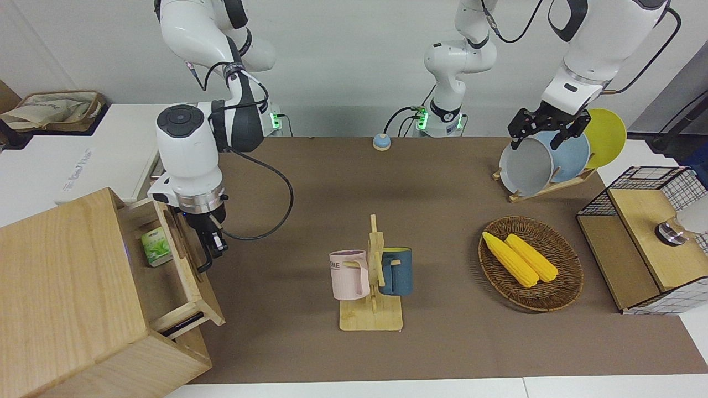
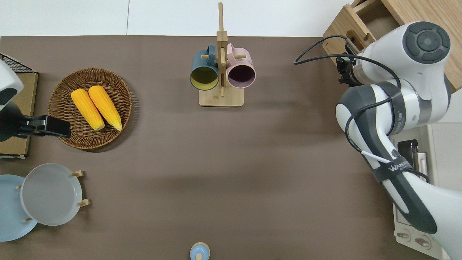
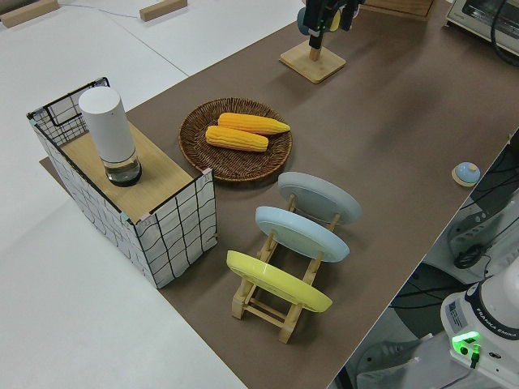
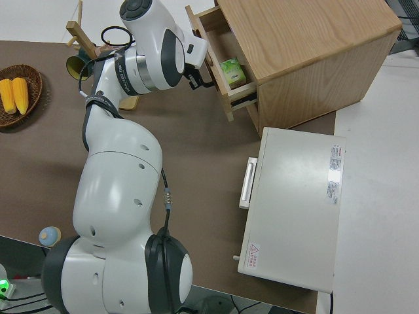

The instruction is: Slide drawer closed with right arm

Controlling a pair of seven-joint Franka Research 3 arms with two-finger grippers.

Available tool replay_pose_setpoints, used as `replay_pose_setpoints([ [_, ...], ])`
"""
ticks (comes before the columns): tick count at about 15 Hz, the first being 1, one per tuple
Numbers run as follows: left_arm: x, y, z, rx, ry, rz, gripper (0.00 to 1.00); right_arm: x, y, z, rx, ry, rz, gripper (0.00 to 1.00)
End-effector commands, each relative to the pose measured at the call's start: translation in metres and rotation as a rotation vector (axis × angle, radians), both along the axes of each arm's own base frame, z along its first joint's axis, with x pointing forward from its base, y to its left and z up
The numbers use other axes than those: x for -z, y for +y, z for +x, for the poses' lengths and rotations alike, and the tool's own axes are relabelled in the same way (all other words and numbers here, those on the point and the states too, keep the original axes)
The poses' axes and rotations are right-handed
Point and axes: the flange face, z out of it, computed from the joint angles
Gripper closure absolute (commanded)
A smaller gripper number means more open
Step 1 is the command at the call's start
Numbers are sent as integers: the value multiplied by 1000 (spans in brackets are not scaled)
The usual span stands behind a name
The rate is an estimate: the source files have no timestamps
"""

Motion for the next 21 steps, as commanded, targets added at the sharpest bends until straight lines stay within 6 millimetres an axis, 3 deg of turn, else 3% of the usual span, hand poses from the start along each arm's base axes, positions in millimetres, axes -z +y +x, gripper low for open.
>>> replay_pose_setpoints([
  [1,-4,1,2,12,5,16,7,0,-29,14,-3,-60,-1,1000],
  [5,-4,1,2,12,5,16,7,-5,-50,18,0,-80,0,1000],
  [21,-3,1,2,12,6,16,7,-10,-86,26,-8,-114,14,1000],
])
